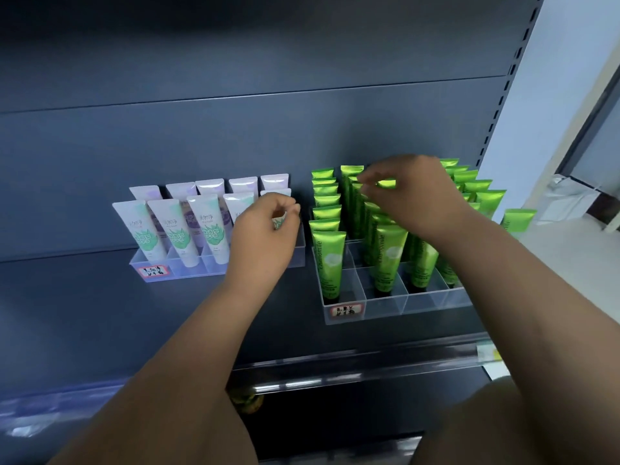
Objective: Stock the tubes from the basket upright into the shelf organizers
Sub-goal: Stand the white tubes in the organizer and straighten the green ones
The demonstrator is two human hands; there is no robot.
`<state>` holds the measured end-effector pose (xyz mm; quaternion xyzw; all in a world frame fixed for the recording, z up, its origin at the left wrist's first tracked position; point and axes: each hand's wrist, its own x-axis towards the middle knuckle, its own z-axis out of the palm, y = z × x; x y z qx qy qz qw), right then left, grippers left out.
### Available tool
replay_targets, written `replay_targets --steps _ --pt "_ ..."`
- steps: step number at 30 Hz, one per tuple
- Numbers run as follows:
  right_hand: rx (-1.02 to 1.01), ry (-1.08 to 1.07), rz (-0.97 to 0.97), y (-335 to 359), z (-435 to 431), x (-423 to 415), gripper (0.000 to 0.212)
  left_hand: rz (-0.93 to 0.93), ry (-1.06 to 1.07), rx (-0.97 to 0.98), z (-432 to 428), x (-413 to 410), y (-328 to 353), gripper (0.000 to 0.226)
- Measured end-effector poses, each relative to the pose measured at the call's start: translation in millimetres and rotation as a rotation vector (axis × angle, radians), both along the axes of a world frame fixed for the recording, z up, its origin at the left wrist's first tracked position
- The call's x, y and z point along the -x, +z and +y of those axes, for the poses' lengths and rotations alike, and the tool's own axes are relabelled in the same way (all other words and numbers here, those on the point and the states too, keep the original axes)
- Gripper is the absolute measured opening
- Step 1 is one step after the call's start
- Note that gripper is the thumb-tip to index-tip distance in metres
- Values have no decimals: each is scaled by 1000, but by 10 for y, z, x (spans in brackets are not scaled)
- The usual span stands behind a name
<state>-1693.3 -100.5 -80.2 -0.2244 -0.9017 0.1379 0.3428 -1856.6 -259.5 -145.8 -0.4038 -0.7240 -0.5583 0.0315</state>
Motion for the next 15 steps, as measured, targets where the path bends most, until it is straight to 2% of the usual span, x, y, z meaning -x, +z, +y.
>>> replay_targets --steps 7,10,15 --pt "-110 53 -160 27 33 203 15 -28 -190 42 196 84 24 17" --pt "-164 51 -262 16 6 296 17 -136 -230 8 244 110 31 12" --pt "-141 43 -299 -41 8 345 14 -219 -247 -8 283 114 12 12"
